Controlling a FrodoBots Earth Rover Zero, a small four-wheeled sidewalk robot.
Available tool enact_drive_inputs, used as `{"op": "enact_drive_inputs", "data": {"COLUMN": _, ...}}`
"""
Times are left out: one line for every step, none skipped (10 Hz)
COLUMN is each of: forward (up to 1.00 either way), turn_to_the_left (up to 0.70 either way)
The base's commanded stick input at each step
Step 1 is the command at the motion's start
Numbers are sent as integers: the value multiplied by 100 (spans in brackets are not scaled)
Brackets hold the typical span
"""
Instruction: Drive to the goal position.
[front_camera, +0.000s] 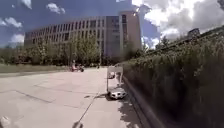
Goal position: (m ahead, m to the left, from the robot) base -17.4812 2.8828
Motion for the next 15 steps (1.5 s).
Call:
{"op": "enact_drive_inputs", "data": {"forward": 6, "turn_to_the_left": 0}}
{"op": "enact_drive_inputs", "data": {"forward": 6, "turn_to_the_left": 0}}
{"op": "enact_drive_inputs", "data": {"forward": 6, "turn_to_the_left": 0}}
{"op": "enact_drive_inputs", "data": {"forward": 6, "turn_to_the_left": 0}}
{"op": "enact_drive_inputs", "data": {"forward": 6, "turn_to_the_left": 0}}
{"op": "enact_drive_inputs", "data": {"forward": 6, "turn_to_the_left": 0}}
{"op": "enact_drive_inputs", "data": {"forward": 6, "turn_to_the_left": 0}}
{"op": "enact_drive_inputs", "data": {"forward": 6, "turn_to_the_left": 0}}
{"op": "enact_drive_inputs", "data": {"forward": 6, "turn_to_the_left": 0}}
{"op": "enact_drive_inputs", "data": {"forward": 6, "turn_to_the_left": 0}}
{"op": "enact_drive_inputs", "data": {"forward": 6, "turn_to_the_left": 0}}
{"op": "enact_drive_inputs", "data": {"forward": 6, "turn_to_the_left": 0}}
{"op": "enact_drive_inputs", "data": {"forward": 6, "turn_to_the_left": 0}}
{"op": "enact_drive_inputs", "data": {"forward": 6, "turn_to_the_left": 0}}
{"op": "enact_drive_inputs", "data": {"forward": 6, "turn_to_the_left": 0}}
